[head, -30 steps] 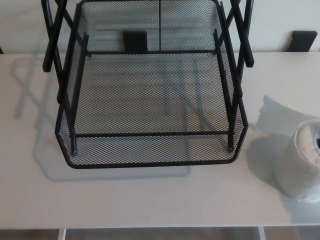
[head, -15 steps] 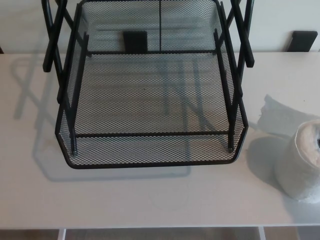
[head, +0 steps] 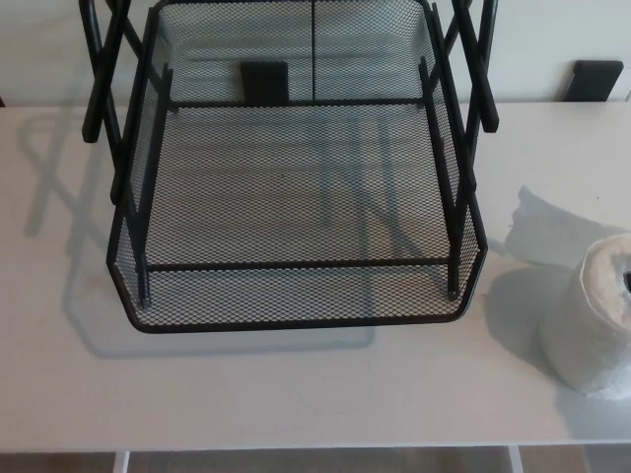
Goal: The robot walks towards a desk on which a file tray is kept in the middle and a toilet paper roll is kept on its right. The robot uses its right hand to hook on finger in the gap of the roll and grabs it, lifts it and places it on the tray.
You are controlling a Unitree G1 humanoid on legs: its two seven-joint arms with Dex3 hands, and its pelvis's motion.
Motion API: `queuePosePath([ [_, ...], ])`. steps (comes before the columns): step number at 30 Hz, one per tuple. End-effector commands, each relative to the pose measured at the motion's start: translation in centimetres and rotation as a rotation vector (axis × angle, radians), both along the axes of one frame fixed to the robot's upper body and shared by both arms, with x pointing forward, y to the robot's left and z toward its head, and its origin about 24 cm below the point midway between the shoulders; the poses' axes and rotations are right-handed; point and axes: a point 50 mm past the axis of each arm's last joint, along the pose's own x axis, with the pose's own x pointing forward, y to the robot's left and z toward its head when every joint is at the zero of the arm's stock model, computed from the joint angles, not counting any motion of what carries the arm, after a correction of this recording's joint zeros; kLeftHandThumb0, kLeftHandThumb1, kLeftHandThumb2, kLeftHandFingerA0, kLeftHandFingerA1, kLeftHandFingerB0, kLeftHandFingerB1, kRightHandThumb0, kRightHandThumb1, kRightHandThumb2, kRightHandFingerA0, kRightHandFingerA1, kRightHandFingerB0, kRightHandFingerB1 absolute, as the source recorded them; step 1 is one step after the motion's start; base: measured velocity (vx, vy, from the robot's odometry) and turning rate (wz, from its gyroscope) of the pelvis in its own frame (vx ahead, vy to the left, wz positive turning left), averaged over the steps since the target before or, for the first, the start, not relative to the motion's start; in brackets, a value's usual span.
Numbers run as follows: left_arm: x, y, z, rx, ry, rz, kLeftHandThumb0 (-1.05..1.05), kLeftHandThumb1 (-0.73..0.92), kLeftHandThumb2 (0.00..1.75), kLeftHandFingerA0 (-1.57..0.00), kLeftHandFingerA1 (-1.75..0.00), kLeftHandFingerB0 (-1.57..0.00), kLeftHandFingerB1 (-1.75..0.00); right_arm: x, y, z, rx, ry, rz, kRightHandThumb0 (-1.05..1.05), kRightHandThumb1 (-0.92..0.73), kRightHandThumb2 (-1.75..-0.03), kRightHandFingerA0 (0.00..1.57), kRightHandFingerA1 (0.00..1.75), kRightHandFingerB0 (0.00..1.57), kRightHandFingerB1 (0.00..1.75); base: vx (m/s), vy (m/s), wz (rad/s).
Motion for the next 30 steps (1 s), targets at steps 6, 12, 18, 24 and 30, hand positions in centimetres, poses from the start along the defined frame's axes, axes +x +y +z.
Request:
queuePosePath([
  [6,0.1,0.2,0.3,0.013,-0.013,-0.007,-0.60,0.56,1.00,-0.36,-0.65,-0.40,-0.60,-0.1,0.3,-1.0,-0.016,0.032,0.037,-0.35,-0.55,-0.57,0.27,0.47,0.18,0.28,0.00,0.000,0.00],
  [12,0.2,0.1,0.1,0.027,0.000,-0.003,-0.64,0.73,0.62,-0.46,-0.63,-0.46,-0.51,0.0,0.4,-1.1,-0.012,0.037,0.039,-0.34,-0.56,-0.57,0.27,0.46,0.17,0.28,0.00,0.000,0.00],
  [18,0.4,0.1,0.1,0.016,-0.013,0.002,-0.63,0.59,1.00,-0.45,-0.68,-0.36,-0.59,0.2,0.6,-1.6,-0.028,0.041,0.031,-0.35,-0.55,-0.57,0.29,0.46,0.18,0.28,0.00,0.000,0.00],
  [24,0.5,0.2,0.1,0.031,0.005,0.000,-0.59,0.76,0.62,-0.41,-0.61,-0.39,-0.50,0.3,0.8,-2.5,-0.067,0.044,0.030,-0.34,-0.56,-0.57,0.31,0.48,0.19,0.28,0.00,0.000,0.00],
  [30,0.8,0.2,0.2,0.040,-0.008,-0.005,-0.61,0.74,0.62,-0.46,-0.64,-0.43,-0.51,0.8,1.3,-3.8,-0.121,0.037,0.037,-0.35,-0.55,-0.57,0.32,0.49,0.21,0.29,0.00,0.000,0.00],
])
